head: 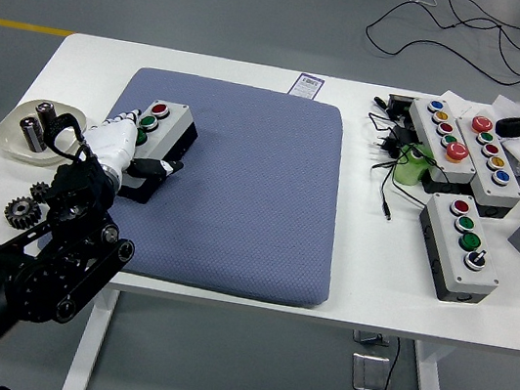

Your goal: Pick up the button,place it on the desk,press the button,press the button

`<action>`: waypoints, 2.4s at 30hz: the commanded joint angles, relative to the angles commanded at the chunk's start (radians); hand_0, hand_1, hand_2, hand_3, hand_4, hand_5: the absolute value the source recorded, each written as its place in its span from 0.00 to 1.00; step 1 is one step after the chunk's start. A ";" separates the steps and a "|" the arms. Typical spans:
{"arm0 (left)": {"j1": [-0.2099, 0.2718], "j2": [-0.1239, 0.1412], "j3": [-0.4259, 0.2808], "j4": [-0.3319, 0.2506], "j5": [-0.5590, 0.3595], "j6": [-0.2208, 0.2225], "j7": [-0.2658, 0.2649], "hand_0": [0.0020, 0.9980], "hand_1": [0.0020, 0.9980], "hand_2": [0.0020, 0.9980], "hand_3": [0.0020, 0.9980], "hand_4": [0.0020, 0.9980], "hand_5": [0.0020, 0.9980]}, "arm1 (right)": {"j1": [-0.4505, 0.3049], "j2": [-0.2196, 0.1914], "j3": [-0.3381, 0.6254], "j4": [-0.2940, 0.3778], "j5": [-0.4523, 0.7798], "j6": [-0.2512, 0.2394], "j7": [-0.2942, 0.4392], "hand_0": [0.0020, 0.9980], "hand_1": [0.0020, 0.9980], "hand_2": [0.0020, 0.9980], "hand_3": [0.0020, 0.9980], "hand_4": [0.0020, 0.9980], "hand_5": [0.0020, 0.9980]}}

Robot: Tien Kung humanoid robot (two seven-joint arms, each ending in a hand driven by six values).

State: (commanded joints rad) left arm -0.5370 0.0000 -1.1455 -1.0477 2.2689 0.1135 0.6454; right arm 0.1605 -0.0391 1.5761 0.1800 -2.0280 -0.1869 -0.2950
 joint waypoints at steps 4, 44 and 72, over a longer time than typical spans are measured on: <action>0.002 0.000 -0.003 0.002 0.000 0.013 0.000 0.81 0.95 1.00 1.00 0.97 0.51 | 0.001 0.000 0.000 0.000 0.000 0.000 0.000 0.67 0.66 0.68 0.62 0.31 0.17; -0.103 0.004 0.055 0.159 0.000 -0.129 0.000 0.25 0.23 0.27 0.32 0.28 0.00 | 0.004 -0.001 -0.012 0.000 0.013 -0.002 -0.001 0.67 0.66 0.68 0.62 0.31 0.17; -0.151 0.136 0.122 0.285 -0.071 0.077 -0.639 0.14 0.17 0.22 0.26 0.30 0.00 | 0.003 0.001 0.005 0.000 0.000 -0.002 -0.004 0.67 0.66 0.68 0.62 0.31 0.17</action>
State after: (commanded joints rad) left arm -0.6882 0.1364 -1.0231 -0.7625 2.1975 0.1903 0.0067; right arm 0.1631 -0.0378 1.5808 0.1800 -2.0281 -0.1891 -0.2994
